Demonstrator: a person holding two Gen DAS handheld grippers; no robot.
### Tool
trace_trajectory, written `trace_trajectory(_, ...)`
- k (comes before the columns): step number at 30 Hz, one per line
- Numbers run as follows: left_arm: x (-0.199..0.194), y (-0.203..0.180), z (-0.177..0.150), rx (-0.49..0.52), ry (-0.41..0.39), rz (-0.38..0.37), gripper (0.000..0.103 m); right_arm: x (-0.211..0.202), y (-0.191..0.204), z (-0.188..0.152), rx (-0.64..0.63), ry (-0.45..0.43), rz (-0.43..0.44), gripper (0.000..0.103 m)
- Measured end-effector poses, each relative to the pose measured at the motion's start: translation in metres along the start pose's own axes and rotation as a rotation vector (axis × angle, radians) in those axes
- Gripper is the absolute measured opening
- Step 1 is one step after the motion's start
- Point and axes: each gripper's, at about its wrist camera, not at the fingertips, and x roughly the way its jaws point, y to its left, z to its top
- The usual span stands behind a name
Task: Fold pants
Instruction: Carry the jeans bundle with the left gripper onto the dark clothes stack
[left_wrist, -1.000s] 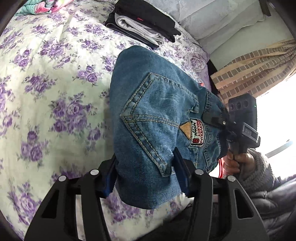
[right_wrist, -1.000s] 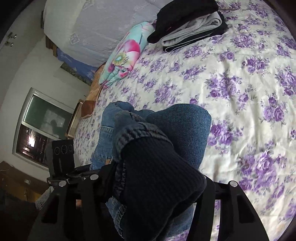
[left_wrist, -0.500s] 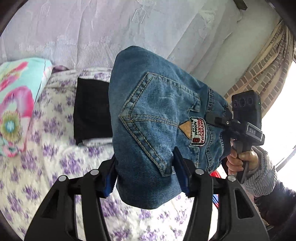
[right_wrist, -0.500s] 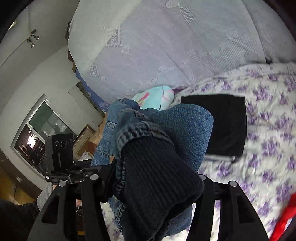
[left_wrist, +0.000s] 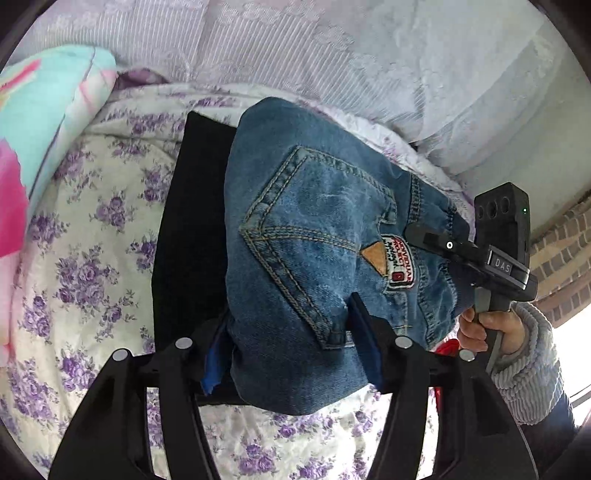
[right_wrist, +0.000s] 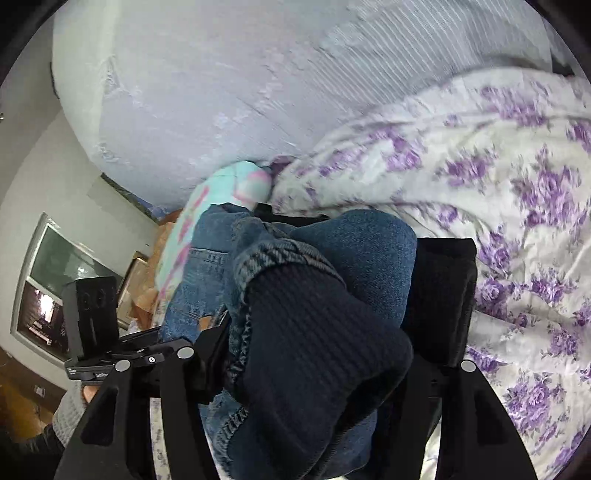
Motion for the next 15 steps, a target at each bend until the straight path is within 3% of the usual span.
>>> trace_trajectory(1,0.006,0.006,-0.002,-0.007,-0.013,0.0,0.069,0.007,-0.012,-0.002,0.016,-0.022,0.025,0.069)
trace_trajectory(2,0.009,0.011,-0.003,-0.024,-0.028,-0.006,0.08,0.01,-0.022,-0.003,0.035,-0.051,0.064,0.07)
trace_trajectory(5,0.015,0.026,-0.003,-0.109,-0.024,-0.066,0.09,0.014,-0.029,-0.001,0.041,-0.078,0.09,0.071)
trace_trajectory(10,-0.002,0.012,-0.005,-0.035,-0.052,-0.008,0.089,0.003,-0.016,0.008,-0.007,-0.054,0.062,0.076)
trace_trajectory(13,-0.033,0.001,-0.001,0.017,-0.123,0.059,0.085,-0.023,0.001,0.008,-0.053,-0.078,0.011,0.076)
trace_trajectory(15,-0.058,-0.005,0.001,0.03,-0.187,0.106,0.085,-0.044,0.015,0.004,-0.103,-0.119,-0.079,0.077)
